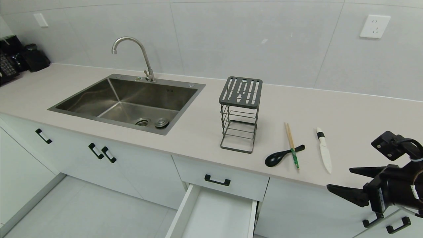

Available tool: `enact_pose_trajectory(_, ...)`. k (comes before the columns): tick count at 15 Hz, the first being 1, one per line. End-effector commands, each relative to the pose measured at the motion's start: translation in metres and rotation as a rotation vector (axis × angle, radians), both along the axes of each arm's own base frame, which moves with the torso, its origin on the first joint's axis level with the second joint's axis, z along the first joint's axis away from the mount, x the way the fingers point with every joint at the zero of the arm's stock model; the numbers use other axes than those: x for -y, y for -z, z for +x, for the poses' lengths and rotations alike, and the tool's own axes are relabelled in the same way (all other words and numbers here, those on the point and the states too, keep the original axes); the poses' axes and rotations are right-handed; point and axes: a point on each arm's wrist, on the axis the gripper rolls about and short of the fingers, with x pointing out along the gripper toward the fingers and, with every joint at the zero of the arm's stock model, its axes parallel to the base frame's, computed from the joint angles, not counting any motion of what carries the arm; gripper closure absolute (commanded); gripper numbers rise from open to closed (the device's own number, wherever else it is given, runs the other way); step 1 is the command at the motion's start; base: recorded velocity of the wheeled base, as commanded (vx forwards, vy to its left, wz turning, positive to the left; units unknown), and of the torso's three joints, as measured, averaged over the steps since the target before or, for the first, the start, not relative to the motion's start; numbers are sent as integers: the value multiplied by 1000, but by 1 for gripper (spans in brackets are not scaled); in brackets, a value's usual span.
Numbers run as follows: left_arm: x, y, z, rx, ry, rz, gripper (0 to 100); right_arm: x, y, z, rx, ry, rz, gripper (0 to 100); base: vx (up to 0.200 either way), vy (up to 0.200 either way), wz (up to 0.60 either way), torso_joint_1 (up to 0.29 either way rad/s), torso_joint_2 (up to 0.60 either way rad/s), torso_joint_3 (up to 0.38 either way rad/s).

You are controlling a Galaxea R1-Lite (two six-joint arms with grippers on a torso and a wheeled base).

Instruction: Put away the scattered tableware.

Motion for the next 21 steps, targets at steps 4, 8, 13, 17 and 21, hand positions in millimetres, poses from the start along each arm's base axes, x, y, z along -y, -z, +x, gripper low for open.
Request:
enact_pose_trajectory(4, 0, 0, 0, 1, -2, -56, 0, -14, 16, 22, -27, -44, -8, 0, 0, 0, 0, 0, 0, 0)
enact_pose_trajectory(8, 0, 0, 0, 3, -2, -56, 0, -25, 18, 37, -63, -34, 16, 0, 0, 0, 0, 0, 0, 0)
enact_pose_trajectory(13, 0, 0, 0, 3, -2, -56, 0, -68, 16, 57, -145, 178, 144, 0, 0, 0, 0, 0, 0, 0)
enact_pose_trajectory(17, 0, -1, 0, 4, -2, -54, 0, -73, 27, 72, -160, 231, 107, 0, 0, 0, 0, 0, 0, 0)
enact_pose_trajectory(21, 0, 0, 0, 3, -2, -54, 0, -81, 32, 93, -142, 262, 71, 0, 0, 0, 0, 0, 0, 0)
